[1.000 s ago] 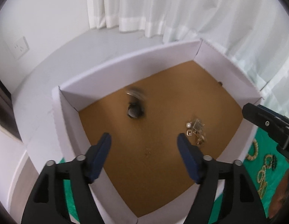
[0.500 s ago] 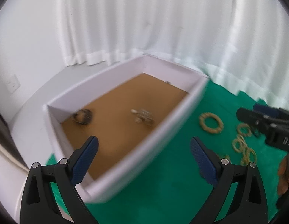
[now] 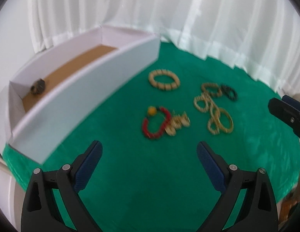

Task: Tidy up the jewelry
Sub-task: 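Withdraw both grippers from the box back over the jewelry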

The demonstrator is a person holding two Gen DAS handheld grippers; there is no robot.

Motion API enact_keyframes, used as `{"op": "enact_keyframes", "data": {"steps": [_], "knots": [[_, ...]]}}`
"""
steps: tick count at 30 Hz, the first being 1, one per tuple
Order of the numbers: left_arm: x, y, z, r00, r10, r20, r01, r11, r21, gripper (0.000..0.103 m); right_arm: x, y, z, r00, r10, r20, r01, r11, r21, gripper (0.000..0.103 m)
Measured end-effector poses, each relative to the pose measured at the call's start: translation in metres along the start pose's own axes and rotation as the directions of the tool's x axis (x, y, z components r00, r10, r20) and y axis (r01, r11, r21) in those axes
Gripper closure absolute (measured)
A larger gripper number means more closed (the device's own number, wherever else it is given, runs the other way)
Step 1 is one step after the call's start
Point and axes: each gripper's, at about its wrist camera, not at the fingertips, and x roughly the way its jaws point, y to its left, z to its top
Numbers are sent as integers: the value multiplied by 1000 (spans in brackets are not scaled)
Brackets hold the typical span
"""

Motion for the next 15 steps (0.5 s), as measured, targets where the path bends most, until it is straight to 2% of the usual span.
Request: {"op": "enact_keyframes", "data": {"steps": [3,5,9,11,15], "knots": [[1,-12,-15,999,13,-30,-12,1000,23,4,-2,-11,-24,999,-26,-22,27,999,20,16],[-1,-21,-23,999,42,-23,-41,997,59,4,-4,-19,-38,999,-45,-31,46,998,48,16],[-8,-30,-31,1000,14,-24,-12,996,88,4,-4,-32,-55,996,-75,-52,81,991,110,16],[-11,-33,-31,1000,2,-15,-1,995,97,4,0,-39,-62,994,-69,-85,81,985,150,16],[-15,-39,-32,1000,27,1,-26,990,138,4,5,-42,-72,992,-56,-117,77,980,184,16]]}}
